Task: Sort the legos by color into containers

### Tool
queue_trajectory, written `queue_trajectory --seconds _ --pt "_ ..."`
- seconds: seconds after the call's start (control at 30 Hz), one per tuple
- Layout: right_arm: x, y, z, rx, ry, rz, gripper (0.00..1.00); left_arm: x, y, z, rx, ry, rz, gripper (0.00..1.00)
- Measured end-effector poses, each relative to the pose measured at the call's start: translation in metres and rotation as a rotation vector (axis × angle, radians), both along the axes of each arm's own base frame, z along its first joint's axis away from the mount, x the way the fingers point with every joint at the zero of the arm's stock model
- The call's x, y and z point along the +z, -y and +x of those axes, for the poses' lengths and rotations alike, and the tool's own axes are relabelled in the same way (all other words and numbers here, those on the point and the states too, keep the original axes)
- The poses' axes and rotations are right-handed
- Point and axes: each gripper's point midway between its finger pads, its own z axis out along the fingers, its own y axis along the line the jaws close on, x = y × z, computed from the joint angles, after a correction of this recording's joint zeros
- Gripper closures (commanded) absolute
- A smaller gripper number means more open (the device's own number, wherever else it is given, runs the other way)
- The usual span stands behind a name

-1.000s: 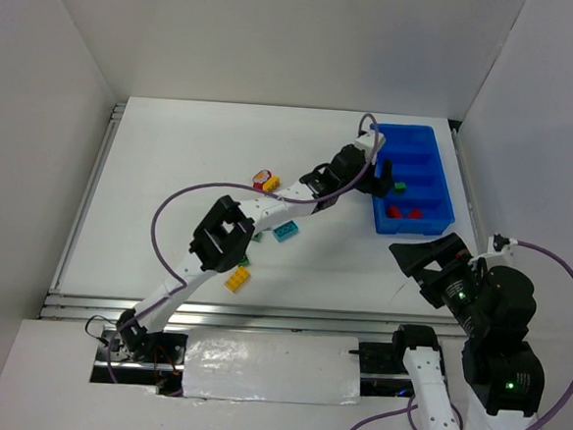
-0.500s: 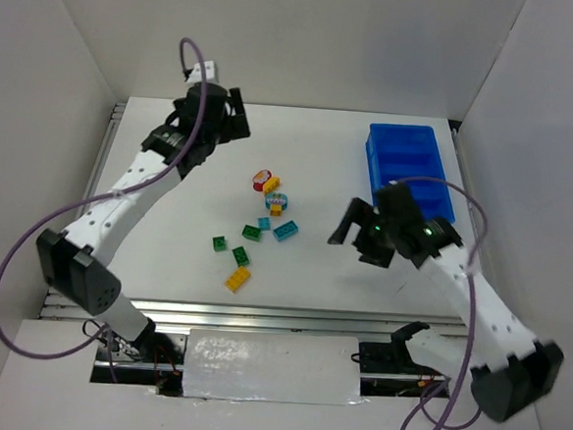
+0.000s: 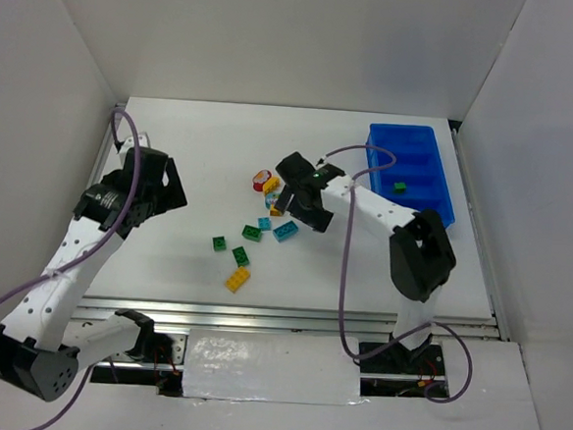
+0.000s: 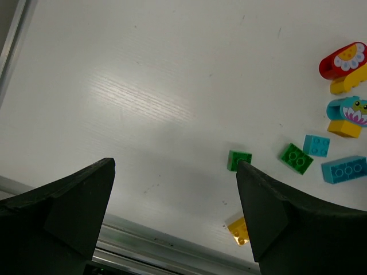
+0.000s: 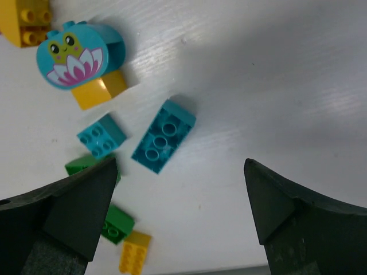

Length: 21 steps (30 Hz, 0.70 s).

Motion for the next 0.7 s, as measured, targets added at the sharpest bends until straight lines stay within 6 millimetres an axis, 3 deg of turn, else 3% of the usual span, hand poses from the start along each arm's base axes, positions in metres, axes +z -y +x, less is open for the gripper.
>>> queue_trajectory --seconds 0.2,0.53,0.7 --pt "-0.04 -0.01 0.016 -0.06 -0.041 -0.049 0.05 -0.015 0.0 -0.029 -0.036 -0.039 -0.027 0.0" --pt "-0.045 -0.019 0.021 -0.099 -0.042 -0.015 0.13 -0.027 0.005 -0.033 -0.078 -0.094 -0.028 0.01" --pt "-0.063 -0.022 0.015 -0.111 -0.079 -0.004 0.23 -0.031 0.006 -0.032 -0.102 -0.116 -0.015 0.0"
